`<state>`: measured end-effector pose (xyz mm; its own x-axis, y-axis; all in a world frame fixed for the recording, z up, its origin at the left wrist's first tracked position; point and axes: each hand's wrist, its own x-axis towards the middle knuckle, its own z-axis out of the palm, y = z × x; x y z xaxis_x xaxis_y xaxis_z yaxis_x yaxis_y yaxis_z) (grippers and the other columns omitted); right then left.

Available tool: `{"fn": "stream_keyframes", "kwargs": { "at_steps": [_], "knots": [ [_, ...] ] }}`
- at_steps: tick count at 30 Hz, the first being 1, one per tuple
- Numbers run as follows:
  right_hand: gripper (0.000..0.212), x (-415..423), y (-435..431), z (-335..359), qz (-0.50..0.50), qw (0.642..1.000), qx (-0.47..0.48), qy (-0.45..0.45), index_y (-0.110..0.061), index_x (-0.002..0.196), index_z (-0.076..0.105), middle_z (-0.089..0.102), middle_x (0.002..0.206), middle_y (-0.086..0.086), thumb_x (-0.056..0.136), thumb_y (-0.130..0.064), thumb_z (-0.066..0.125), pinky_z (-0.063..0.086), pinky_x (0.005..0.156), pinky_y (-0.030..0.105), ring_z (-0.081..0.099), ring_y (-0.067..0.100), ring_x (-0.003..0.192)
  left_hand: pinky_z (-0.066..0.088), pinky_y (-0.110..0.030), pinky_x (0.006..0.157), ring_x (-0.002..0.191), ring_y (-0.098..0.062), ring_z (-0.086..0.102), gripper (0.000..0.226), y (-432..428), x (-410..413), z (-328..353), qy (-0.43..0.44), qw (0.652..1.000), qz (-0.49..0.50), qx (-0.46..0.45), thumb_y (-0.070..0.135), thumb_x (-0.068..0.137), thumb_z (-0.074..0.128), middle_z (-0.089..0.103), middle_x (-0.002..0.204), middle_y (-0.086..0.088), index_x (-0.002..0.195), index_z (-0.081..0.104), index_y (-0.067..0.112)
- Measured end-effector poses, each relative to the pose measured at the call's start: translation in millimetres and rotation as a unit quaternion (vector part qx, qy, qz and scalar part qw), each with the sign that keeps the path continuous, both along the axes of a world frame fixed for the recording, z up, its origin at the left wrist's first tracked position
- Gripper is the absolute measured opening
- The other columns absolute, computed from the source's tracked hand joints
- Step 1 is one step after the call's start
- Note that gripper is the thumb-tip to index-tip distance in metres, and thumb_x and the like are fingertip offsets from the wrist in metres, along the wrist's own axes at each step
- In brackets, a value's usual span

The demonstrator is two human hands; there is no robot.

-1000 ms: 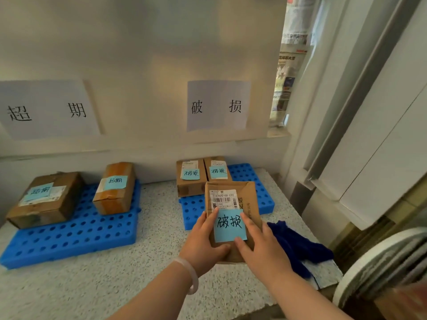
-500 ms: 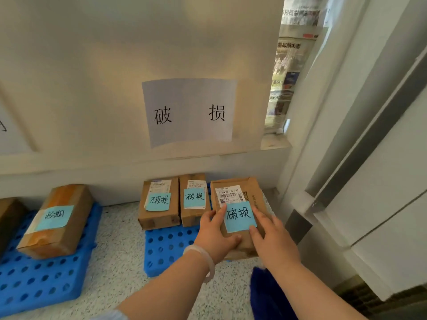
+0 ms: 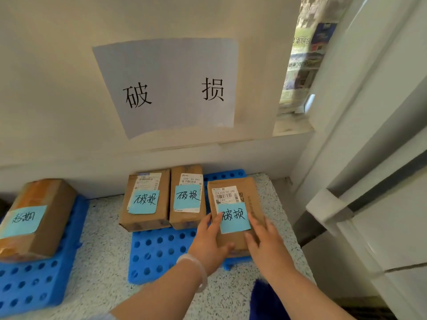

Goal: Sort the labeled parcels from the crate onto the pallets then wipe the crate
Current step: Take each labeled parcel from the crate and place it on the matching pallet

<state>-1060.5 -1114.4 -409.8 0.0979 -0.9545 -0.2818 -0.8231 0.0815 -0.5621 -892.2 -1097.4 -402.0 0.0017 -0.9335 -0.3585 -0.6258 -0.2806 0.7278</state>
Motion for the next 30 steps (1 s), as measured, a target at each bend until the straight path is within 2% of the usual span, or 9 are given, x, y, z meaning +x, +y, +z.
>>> {"fn": "stream_keyframes", "kwargs": {
  "at_steps": [5,8,12,16,17,19,22,26,30],
  "knots": [
    [0.057,1,5,-4,0.007,1.0,-0.028,0.005,-0.048,0.151,0.012,-0.004,0.163,-0.007,0.1,-0.048,0.038,0.027,0.115,0.041,0.009,0.02,0.147,0.022,-0.027,0.119,0.148,-0.013,0.005,0.077,12,6,-5,-0.051,0.997,-0.015,-0.051,0.04,0.094,0.058,-0.012,0.16,0.01,0.154,0.01,0.033],
    [0.061,-1,20,-10,0.026,0.994,-0.089,0.05,-0.041,0.153,0.014,-0.008,0.162,-0.004,0.099,-0.045,0.042,0.013,0.118,0.04,-0.008,0.018,0.148,0.013,-0.033,0.121,0.148,-0.01,-0.008,0.07,36,6,-15,-0.155,0.976,-0.08,-0.133,0.052,0.095,0.045,-0.016,0.16,0.013,0.154,0.01,0.036],
    [0.07,-3,40,-23,0.091,0.979,-0.159,0.088,-0.035,0.151,0.026,0.008,0.163,0.0,0.09,-0.039,0.059,0.008,0.121,0.042,0.0,0.022,0.15,0.024,-0.042,0.118,0.148,-0.017,0.01,0.068,57,1,-26,-0.244,0.942,-0.178,-0.147,0.057,0.089,0.04,0.018,0.161,0.007,0.151,0.03,0.03],
    [0.105,-2,35,-30,0.146,0.966,-0.158,0.141,-0.03,0.154,0.017,0.016,0.162,0.002,0.069,-0.033,0.078,-0.001,0.118,0.041,0.002,0.025,0.15,0.029,-0.049,0.112,0.145,-0.022,0.024,0.064,47,4,-25,-0.3,0.923,-0.194,-0.142,0.059,0.091,0.035,0.032,0.156,0.006,0.148,0.037,0.028],
    [0.109,-2,29,-31,0.153,0.964,-0.155,0.152,-0.03,0.155,0.015,0.016,0.162,0.002,0.067,-0.033,0.079,0.001,0.119,0.042,0.001,0.025,0.15,0.029,-0.051,0.114,0.147,-0.021,0.019,0.064,42,6,-21,-0.308,0.922,-0.197,-0.126,0.059,0.093,0.03,0.028,0.158,0.006,0.15,0.033,0.03],
    [0.111,1,13,-28,0.169,0.962,-0.138,0.167,-0.032,0.155,0.006,0.007,0.163,0.0,0.07,-0.035,0.077,0.005,0.121,0.043,-0.008,0.023,0.15,0.009,-0.052,0.12,0.15,-0.018,-0.008,0.066,28,9,-15,-0.313,0.921,-0.202,-0.115,0.061,0.093,0.014,0.0,0.163,0.011,0.155,0.009,0.036],
    [0.102,6,-14,-19,0.2,0.955,-0.115,0.187,-0.041,0.147,-0.024,-0.026,0.157,-0.008,0.088,-0.038,0.06,-0.016,0.113,0.041,-0.038,0.016,0.14,-0.014,-0.046,0.118,0.143,-0.013,-0.029,0.072,8,11,-10,-0.322,0.921,-0.191,-0.104,0.063,0.084,-0.004,-0.023,0.158,0.015,0.151,-0.017,0.039],
    [0.098,16,-34,-10,0.207,0.954,-0.093,0.198,-0.039,0.141,-0.032,-0.041,0.15,-0.007,0.092,-0.041,0.053,-0.021,0.11,0.041,-0.044,0.018,0.136,-0.016,-0.046,0.117,0.141,-0.011,-0.035,0.071,-13,21,-13,-0.333,0.918,-0.191,-0.101,0.066,0.078,-0.01,-0.03,0.156,0.017,0.143,-0.03,0.042],
    [0.102,23,-44,-14,0.213,0.952,-0.095,0.2,-0.035,0.146,-0.029,-0.037,0.154,-0.002,0.088,-0.045,0.055,-0.015,0.115,0.045,-0.041,0.022,0.138,-0.015,-0.047,0.117,0.14,-0.012,-0.036,0.073,-25,27,-16,-0.341,0.913,-0.201,-0.095,0.068,0.078,-0.008,-0.033,0.154,0.018,0.142,-0.033,0.042]
  ]
}}
